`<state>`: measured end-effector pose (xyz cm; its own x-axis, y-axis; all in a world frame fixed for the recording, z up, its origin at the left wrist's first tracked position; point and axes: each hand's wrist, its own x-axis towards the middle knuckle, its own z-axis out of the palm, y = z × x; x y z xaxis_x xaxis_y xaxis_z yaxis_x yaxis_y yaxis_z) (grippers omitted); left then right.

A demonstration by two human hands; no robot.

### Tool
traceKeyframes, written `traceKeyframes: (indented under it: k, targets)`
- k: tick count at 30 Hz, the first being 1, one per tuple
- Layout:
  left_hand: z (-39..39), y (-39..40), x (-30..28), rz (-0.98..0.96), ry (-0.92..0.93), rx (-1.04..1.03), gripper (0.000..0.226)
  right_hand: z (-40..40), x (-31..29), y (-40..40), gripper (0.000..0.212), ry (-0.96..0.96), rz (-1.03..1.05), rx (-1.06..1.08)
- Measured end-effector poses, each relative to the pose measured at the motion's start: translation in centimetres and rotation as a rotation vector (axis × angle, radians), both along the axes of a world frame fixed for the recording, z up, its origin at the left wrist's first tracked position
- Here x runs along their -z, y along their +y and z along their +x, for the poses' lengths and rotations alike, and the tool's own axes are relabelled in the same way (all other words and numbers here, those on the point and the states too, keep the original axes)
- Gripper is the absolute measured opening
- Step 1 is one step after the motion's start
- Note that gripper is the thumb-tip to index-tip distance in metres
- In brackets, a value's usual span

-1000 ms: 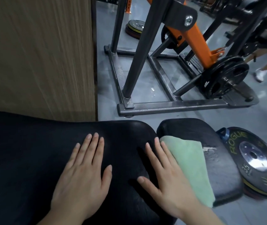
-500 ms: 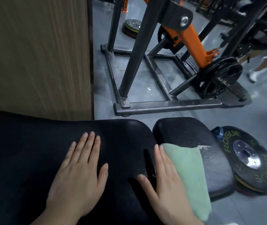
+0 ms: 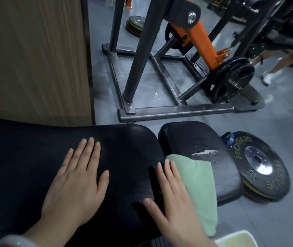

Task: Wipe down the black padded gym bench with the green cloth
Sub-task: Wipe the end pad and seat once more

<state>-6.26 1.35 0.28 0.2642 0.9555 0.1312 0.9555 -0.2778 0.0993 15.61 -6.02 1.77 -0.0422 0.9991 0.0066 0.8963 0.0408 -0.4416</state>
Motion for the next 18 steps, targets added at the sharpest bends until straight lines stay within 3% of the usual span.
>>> traceKeyframes:
  k: [8,13,18]
  targets:
    - [0.1,0.0,0.0,0.001,0.008,0.0,0.067,-0.3,-0.8,6.2,0.105,-0.044,-0.114,0.036]
    - [0.1,0.0,-0.3,-0.009,-0.013,-0.009,0.067,-0.4,-0.7,9.9,0.087,-0.002,-0.124,0.025]
    - [0.0,0.1,-0.1,0.008,0.003,-0.011,0.066,-0.6,-0.7,12.8,0.084,0.038,-0.1,0.041]
